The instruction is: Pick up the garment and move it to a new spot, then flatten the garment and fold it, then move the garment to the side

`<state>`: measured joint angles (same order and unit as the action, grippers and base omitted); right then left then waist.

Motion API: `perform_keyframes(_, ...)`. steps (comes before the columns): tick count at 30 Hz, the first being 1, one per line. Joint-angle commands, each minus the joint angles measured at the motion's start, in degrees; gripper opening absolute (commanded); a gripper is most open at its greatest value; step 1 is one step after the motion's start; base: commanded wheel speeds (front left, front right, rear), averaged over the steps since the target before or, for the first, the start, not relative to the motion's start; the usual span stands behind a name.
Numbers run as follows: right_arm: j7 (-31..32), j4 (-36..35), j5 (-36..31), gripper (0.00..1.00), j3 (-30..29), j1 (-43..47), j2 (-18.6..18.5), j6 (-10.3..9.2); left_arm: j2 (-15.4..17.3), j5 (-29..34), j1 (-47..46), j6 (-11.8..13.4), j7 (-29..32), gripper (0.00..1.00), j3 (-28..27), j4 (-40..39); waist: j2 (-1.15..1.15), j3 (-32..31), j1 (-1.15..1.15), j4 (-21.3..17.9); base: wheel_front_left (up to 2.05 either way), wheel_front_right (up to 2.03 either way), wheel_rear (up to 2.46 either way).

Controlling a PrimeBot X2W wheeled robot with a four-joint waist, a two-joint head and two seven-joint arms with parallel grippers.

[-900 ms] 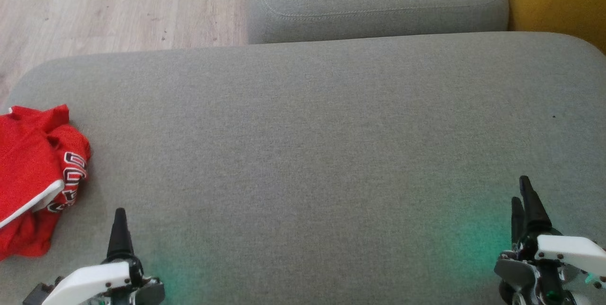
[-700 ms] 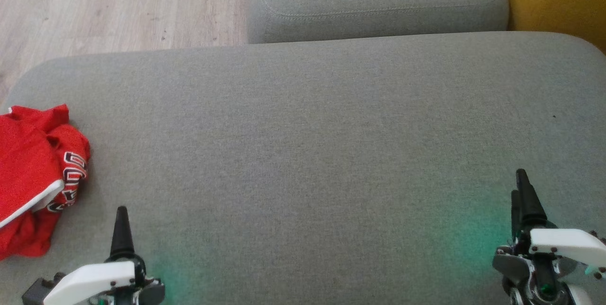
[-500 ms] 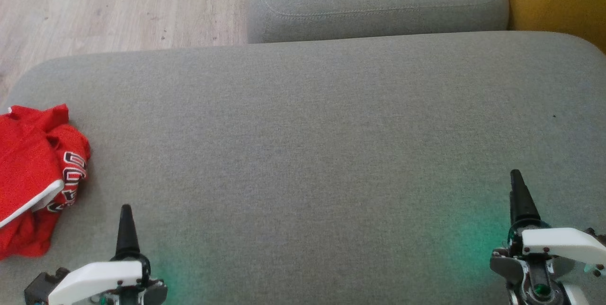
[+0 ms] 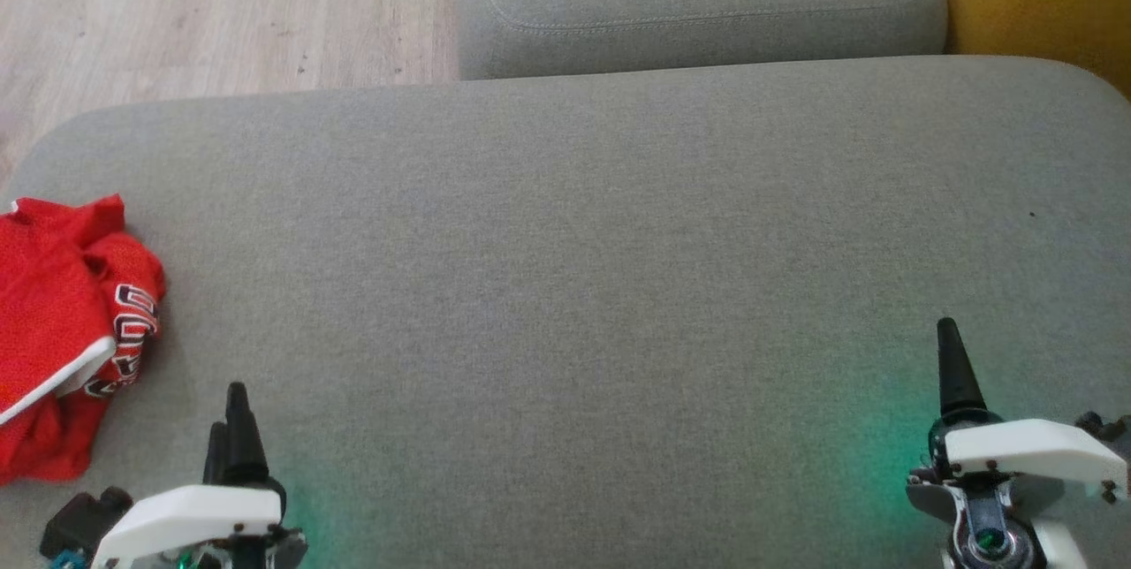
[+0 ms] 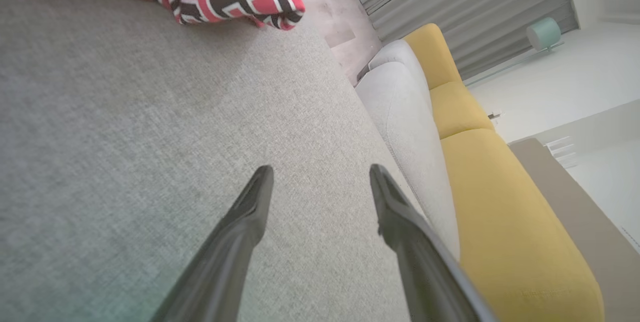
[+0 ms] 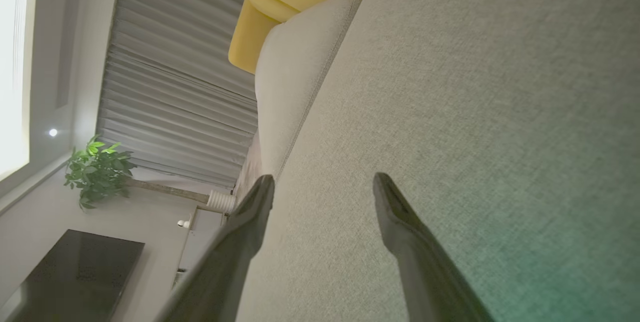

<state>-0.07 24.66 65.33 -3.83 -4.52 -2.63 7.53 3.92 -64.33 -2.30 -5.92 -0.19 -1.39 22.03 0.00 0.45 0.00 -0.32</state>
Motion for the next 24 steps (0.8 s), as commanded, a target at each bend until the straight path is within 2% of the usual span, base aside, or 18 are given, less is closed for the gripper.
perform_keyframes(1,-0.7,-1.4,-1.9,1.0,0.8,-3.9,-0.6,-0.01,1.3,2.0,-3.4,0.2,-0.6,1.0,-0.1,-1.4,0.0,0.0,0.0,0.0,0.0,0.0,0.0)
perform_keyframes(24,-4.4,2.9,-19.6,1.0,1.0,-6.2,-0.3,-0.02,2.3,17.8,-3.6,2.2,-4.3,1.0,1.0,0.1,0.0,0.5,0.0,-0.2,0.0,0.0,0.0)
